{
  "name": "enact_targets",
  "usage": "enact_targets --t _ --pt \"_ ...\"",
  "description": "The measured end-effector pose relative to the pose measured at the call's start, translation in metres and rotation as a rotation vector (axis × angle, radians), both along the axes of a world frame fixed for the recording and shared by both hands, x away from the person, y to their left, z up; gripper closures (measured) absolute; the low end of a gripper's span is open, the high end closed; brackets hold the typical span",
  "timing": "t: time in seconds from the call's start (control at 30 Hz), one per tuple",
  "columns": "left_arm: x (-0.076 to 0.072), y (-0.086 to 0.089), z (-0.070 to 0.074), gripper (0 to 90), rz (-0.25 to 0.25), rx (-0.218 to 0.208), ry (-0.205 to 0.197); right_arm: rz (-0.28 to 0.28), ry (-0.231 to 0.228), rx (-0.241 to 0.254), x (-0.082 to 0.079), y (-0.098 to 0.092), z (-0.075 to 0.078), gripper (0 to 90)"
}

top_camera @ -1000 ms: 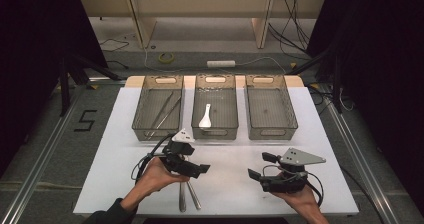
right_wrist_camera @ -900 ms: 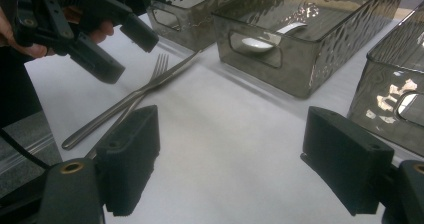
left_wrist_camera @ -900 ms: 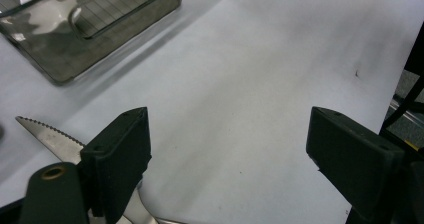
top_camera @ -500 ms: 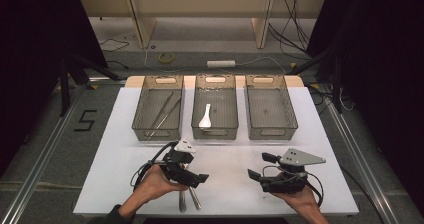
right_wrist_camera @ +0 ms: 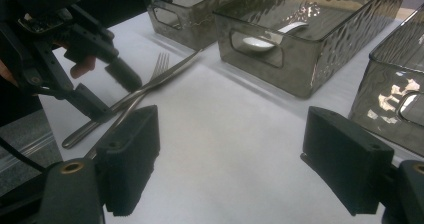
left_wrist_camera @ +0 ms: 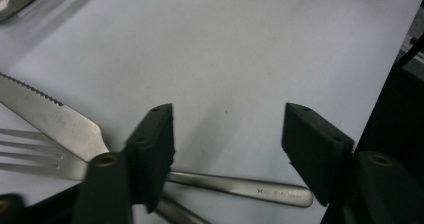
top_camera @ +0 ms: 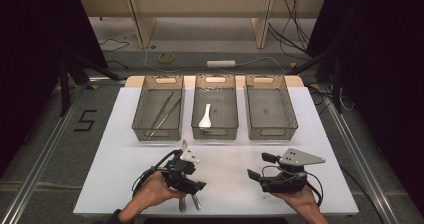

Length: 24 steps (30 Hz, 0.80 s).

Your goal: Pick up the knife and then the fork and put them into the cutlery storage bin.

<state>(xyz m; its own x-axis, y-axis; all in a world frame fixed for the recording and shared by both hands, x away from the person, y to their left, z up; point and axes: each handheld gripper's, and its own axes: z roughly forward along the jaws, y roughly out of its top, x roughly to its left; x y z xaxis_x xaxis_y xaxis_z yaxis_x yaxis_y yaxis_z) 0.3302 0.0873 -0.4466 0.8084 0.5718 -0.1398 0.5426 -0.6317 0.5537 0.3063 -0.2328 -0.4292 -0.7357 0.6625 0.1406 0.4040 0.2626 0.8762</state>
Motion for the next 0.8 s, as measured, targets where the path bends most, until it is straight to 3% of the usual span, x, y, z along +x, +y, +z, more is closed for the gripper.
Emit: enact_targets --t 0.17,0.47,0.8 --pt "-0.004 -0.001 -0.007 61.2 -0.038 0.023 0.041 0.001 -0.005 -0.004 -0.001 0.001 0.001 23.8" --pt "-0.002 -0.001 -0.019 87.8 -0.047 0.064 0.046 0.006 -0.006 -0.012 0.0 0.004 0.001 23.8" --pt "-0.003 -0.005 -0.023 88.9 -0.083 0.107 0.055 0.004 -0.002 -0.016 0.0 0.005 0.0 23.9"
